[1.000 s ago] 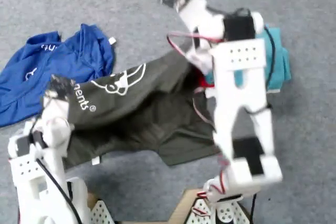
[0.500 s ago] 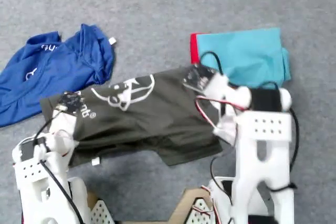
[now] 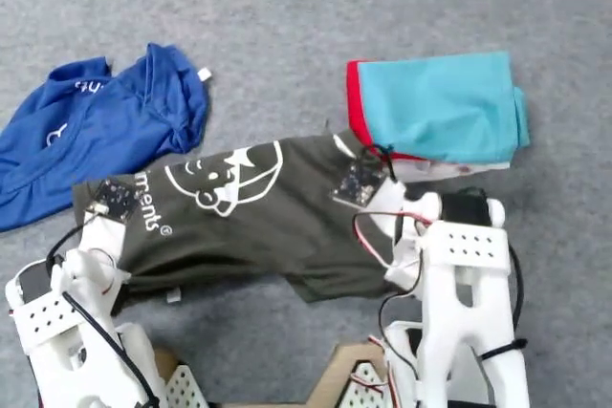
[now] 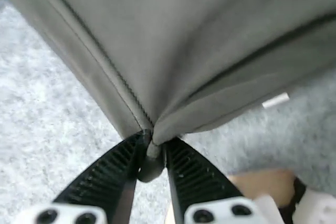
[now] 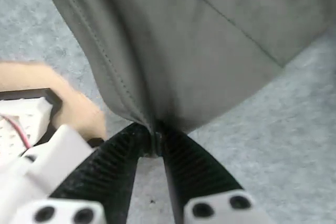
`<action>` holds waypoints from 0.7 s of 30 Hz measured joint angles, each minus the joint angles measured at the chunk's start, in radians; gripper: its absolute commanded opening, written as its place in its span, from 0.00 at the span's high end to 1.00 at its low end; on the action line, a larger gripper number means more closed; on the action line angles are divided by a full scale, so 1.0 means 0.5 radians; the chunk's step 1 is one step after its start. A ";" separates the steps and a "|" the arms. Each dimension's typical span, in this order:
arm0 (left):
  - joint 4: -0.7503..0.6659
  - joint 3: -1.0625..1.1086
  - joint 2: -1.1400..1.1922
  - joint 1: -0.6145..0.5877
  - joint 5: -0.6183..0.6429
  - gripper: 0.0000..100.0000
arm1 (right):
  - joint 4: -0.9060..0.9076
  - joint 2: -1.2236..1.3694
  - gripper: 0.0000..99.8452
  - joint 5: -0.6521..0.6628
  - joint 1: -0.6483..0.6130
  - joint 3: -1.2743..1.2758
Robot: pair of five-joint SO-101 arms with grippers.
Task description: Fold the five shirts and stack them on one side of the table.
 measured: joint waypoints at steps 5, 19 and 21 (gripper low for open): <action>0.031 -0.009 0.000 -0.037 -0.040 0.77 | -0.043 0.000 0.72 0.000 0.000 -0.009; 0.328 -0.957 0.037 -0.396 0.028 0.72 | 0.377 0.037 0.81 -0.190 -0.107 -0.936; 0.331 -1.007 0.138 -0.322 0.218 0.72 | 0.377 0.098 0.81 -0.310 -0.215 -0.964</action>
